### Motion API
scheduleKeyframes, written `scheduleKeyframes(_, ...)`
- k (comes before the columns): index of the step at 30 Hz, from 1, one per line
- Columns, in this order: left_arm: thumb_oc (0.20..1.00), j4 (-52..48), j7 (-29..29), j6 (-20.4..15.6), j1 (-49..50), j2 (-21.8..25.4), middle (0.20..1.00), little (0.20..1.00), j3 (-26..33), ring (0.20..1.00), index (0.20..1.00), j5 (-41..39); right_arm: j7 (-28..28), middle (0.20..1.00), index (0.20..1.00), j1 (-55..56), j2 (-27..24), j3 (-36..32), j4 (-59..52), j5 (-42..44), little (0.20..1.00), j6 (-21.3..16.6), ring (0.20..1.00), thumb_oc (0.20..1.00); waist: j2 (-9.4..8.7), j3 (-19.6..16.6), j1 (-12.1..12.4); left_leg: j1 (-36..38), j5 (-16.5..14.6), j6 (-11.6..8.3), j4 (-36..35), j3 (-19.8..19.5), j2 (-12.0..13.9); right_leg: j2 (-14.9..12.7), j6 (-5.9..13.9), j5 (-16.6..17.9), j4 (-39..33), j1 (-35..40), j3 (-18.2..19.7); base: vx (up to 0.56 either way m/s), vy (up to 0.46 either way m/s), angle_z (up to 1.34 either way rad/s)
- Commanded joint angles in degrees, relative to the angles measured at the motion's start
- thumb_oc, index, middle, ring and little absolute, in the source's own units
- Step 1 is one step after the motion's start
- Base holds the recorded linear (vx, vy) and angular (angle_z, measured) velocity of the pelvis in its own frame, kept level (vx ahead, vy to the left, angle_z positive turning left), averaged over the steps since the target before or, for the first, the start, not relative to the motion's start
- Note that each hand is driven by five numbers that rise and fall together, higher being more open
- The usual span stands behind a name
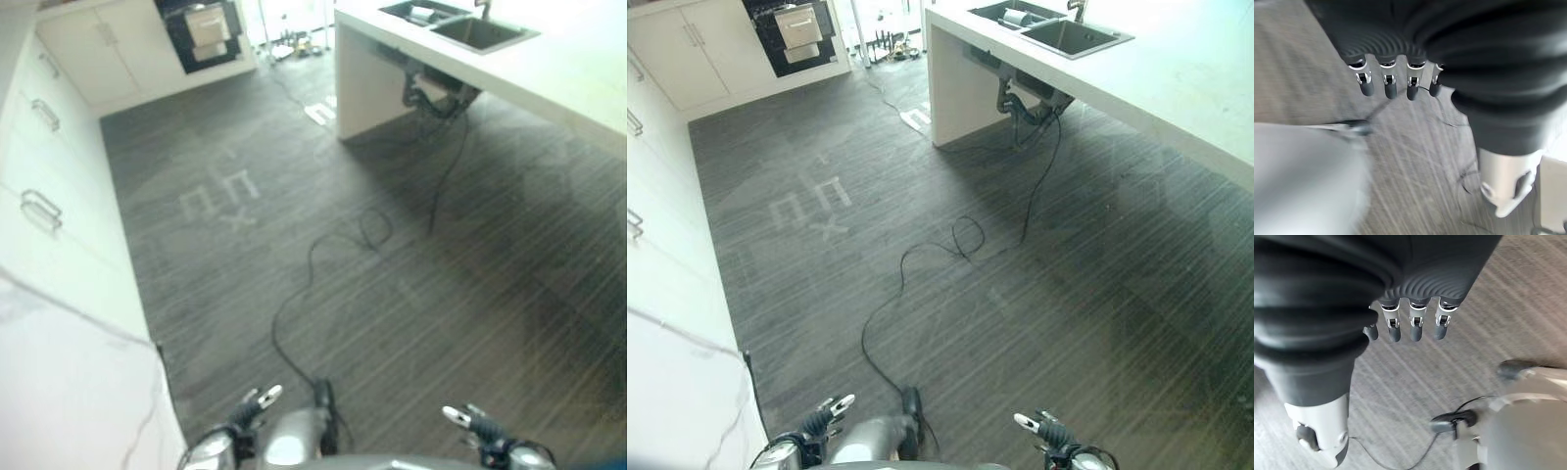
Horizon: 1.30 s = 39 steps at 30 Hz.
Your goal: Place the dishes in the dishwasher.
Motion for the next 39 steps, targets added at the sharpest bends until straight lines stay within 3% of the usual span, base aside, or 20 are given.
scheduleKeyframes(1,1.0,-3.91,0.5,-2.43,-2.17,1.75,1.0,1.0,-3.75,1.0,1.0,2.04,-0.89,1.0,1.0,-1.45,-0.96,-1.63,-3.09,1.48,1.0,-4.17,1.0,1.0,2.6,-1.2,-0.23,-1.87,-6.28,-5.91,2.57,-1.62,1.9,-2.87,4.75,16.62,5.58,-2.14,1.67,0.22,0.262,0.55)
scheduleKeyframes(3,1.0,-4.27,2.01,-1.92,-3.48,2.05,1.0,1.0,-5.18,1.0,1.0,-0.24,-0.5,1.0,1.0,-2.55,-0.89,-0.5,-2.01,1.93,1.0,-5.65,1.0,1.0,3.84,0.22,-2.06,2.04,-7.16,-5.44,0.95,-2.45,1.75,-0.66,2.92,13.24,7.99,-10.14,0.48,0.25,0.148,0.13)
scheduleKeyframes(5,1.0,-5.98,1.55,-0.41,-4.26,2.52,1.0,1.0,-4.76,1.0,1.0,0.15,-0.97,1.0,1.0,-3.23,-1.31,-0.25,-2.85,3.03,1.0,-5.5,1.0,1.0,4.28,1.74,-3.68,5.75,-8.29,-6.1,-0.05,-3.63,1.81,0.2,1.56,9.99,-1.81,-15.14,-1.73,0.36,-0.12,0.37)
scheduleKeyframes(6,1.0,-6.75,1.53,0.44,-4.65,2.7,1.0,1.0,-4.66,1.0,1.0,1.01,-1.08,1.0,1.0,-3.77,-1.81,-0.24,-3.3,3.86,1.0,-4.93,1.0,1.0,3.58,2.39,-4.51,7.47,-9.65,-6.6,-0.43,-4.7,1.43,0.06,1.64,12.19,-13.96,-16.82,-1.77,0.43,-0.236,0.7)
scheduleKeyframes(8,1.0,-6.62,1.33,0.27,-4.08,2.29,1.0,1.0,-4.92,1.0,1.0,1.36,-0.39,1.0,1.0,-4.18,-2.39,-1.08,-3.02,2.95,1.0,-5.06,1.0,1.0,2.47,3.04,-5.93,10.68,-13.29,-6.79,-0.57,-6.4,0.51,-2.0,3.64,17.36,-25.31,-19.82,-0.69,0.48,-0.228,0.83)
scheduleKeyframes(11,1.0,-6.31,1.06,-0.91,-2.2,1.37,1.0,1.0,-5.65,1.0,1.0,2.88,-0.66,1.0,1.0,-3.3,-2.31,-1.27,-4.45,-1.5,1.0,-5.95,1.0,1.0,2.31,2.93,-6.71,13.78,-16.94,-7.1,0.32,-7.77,0.38,-2.5,4.32,19.47,-27.4,-20.72,-0.28,0.55,-0.307,0.82)
scheduleKeyframes(14,1.0,-7.44,-0.38,1.04,-1.45,0.5,1.0,1.0,-5.97,1.0,1.0,2.05,-1.8,1.0,1.0,-3.68,-2.38,0.97,-4.93,-0.46,1.0,-6.46,1.0,1.0,2.42,0.62,-7.08,14.37,-20.12,-9.03,7.35,-8.12,2.5,0.02,0.69,13.77,-25.4,-16.94,1.35,0.64,-0.504,0.35)
scheduleKeyframes(16,1.0,-8.15,-0.13,-0.34,-1.11,-0.56,1.0,1.0,-6.16,1.0,1.0,2.83,-1.91,1.0,1.0,-4.69,-3.49,2.36,-5.82,-0.63,1.0,-6.01,1.0,1.0,3.48,-0.26,-6.96,12.23,-13.34,-12.94,21.38,-8.13,5.83,2.71,-3.09,9.3,-24.42,-14.06,1.5,0.55,-0.514,-0.11)
scheduleKeyframes(17,1.0,-8.51,-2.16,-1.42,-0.76,-1.05,1.0,1.0,-5.68,1.0,1.0,-1.17,-1.65,1.0,1.0,-4.96,-3.97,2.85,-6.18,-0.12,1.0,-6.21,1.0,1.0,3.36,-0.33,-6.26,7.32,-8.12,-14.55,33.57,-8.83,6.32,3.57,-5.19,7.42,-24.29,-12.15,1.45,0.44,-0.499,-0.81)
scheduleKeyframes(19,1.0,-10.37,-4.92,-1.18,0.09,-0.89,1.0,1.0,-4.27,1.0,1.0,-1.07,-2.22,1.0,1.0,-4.32,-4.63,2.99,-7.21,-1.77,1.0,-7.04,1.0,1.0,1.82,0.77,-5.16,-6.6,-3.85,-14.9,55.64,-8.43,9.2,4.08,-7.96,5.36,-24.69,-7.9,1.83,0.34,-0.454,-1.23)
scheduleKeyframes(20,1.0,-10.82,-5.59,-1.62,0.35,-0.78,1.0,1.0,-4.38,1.0,1.0,0.41,-2.44,1.0,1.0,-4.08,-4.88,3.24,-7.61,-1.26,1.0,-7.06,1.0,1.0,1.48,1.27,-4.5,-11.5,-4.02,-14.11,57.54,-8.71,8.56,4.29,-8.29,5.03,-25.12,-6.39,1.99,0.34,-0.238,-0.82)
scheduleKeyframes(21,1.0,-10.6,-5.7,-2.53,0.54,-0.72,1.0,1.0,-4.74,1.0,1.0,1.43,-2.0,1.0,1.0,-4.28,-5.02,3.58,-7.25,-1.32,1.0,-7.38,1.0,1.0,1.57,1.92,-3.42,-13.62,-5.43,-13.1,52.18,-8.43,6.2,4.93,-7.91,4.76,-25.76,-4.61,3.06,0.49,-0.039,-0.47)
scheduleKeyframes(23,1.0,-9.92,-5.27,-3.96,0.99,-0.19,1.0,1.0,-5.98,1.0,1.0,2.95,-2.35,1.0,1.0,-4.36,-4.78,3.91,-6.37,-0.71,1.0,-7.36,1.0,1.0,2.4,2.99,-1.83,-11.64,-3.95,-13.69,24.58,-8.41,7.02,6.62,-5.97,3.09,-27.3,-0.52,5.65,0.63,0.155,-0.74)
scheduleKeyframes(25,1.0,-9.44,-5.36,-4.58,1.63,-0.32,1.0,1.0,-5.89,1.0,1.0,4.0,-3.18,1.0,1.0,-4.08,-4.55,4.52,-5.86,-0.29,1.0,-7.4,1.0,1.0,2.96,3.15,0.23,-14.85,0.3,-15.55,16.22,-13.9,5.83,7.44,-5.09,2.93,-28.66,1.74,8.94,0.51,0.164,-1.59)
scheduleKeyframes(28,1.0,-9.6,-5.75,-4.89,2.45,-0.3,1.0,1.0,-5.24,1.0,1.0,4.51,-2.65,1.0,1.0,-3.5,-4.52,4.72,-5.43,-0.88,1.0,-7.47,1.0,1.0,2.72,3.21,1.62,-19.74,3.05,-16.31,15.32,-15.21,5.88,7.0,-4.42,2.57,-30.23,4.62,11.32,0.38,0.235,-1.05)
scheduleKeyframes(33,1.0,-9.99,-5.74,-4.45,1.58,0.83,1.0,1.0,-4.37,1.0,1.0,3.83,-3.08,1.0,1.0,-2.49,-4.25,3.5,-5.19,1.21,1.0,-5.44,1.0,1.0,2.97,0.9,0.72,-11.29,-3.48,-12.58,10.37,-13.49,3.59,3.83,-1.4,2.78,-26.59,6.04,11.12,0.29,0.336,-0.56)
scheduleKeyframes(35,1.0,-9.84,-5.66,-3.8,0.17,2.03,1.0,1.0,-4.95,1.0,1.0,3.08,-3.28,1.0,1.0,-1.88,-3.81,2.46,-5.55,0.5,1.0,-5.76,1.0,1.0,3.27,0.35,-0.28,-6.1,-4.07,-10.91,5.74,-13.04,2.69,2.55,0.06,5.77,-21.46,3.86,9.88,0.2,0.29,-0.31)
scheduleKeyframes(37,1.0,-9.21,-4.64,-3.54,-1.42,3.82,1.0,1.0,-5.99,1.0,1.0,2.38,-4.03,1.0,1.0,-1.34,-2.59,2.29,-5.62,0.58,1.0,-7.17,1.0,1.0,4.23,-0.15,-1.59,-0.5,-4.98,-7.69,0.87,-13.0,1.42,2.52,2.01,11.04,-7.51,-3.41,8.34,0.19,0.299,0.04)
scheduleKeyframes(38,1.0,-9.25,-3.87,-3.53,-1.42,4.03,1.0,1.0,-5.99,1.0,1.0,2.01,-3.73,1.0,1.0,-1.47,-2.37,2.32,-5.31,0.32,1.0,-7.43,1.0,1.0,4.57,0.04,-1.53,0.83,-5.12,-7.34,-0.03,-12.8,1.42,2.25,2.41,11.66,-4.55,-5.44,7.18,0.16,0.212,-0.2)
scheduleKeyframes(39,1.0,-9.03,-1.8,-3.6,-1.31,4.17,1.0,1.0,-5.4,1.0,1.0,-0.7,-2.49,1.0,1.0,-2.8,-2.13,2.18,-3.15,-1.5,1.0,-8.78,1.0,1.0,5.69,0.8,-1.05,4.01,-6.16,-7.41,-1.27,-11.72,1.88,-0.59,2.19,11.13,-3.9,-10.22,3.21,0.1,0.055,-0.57)
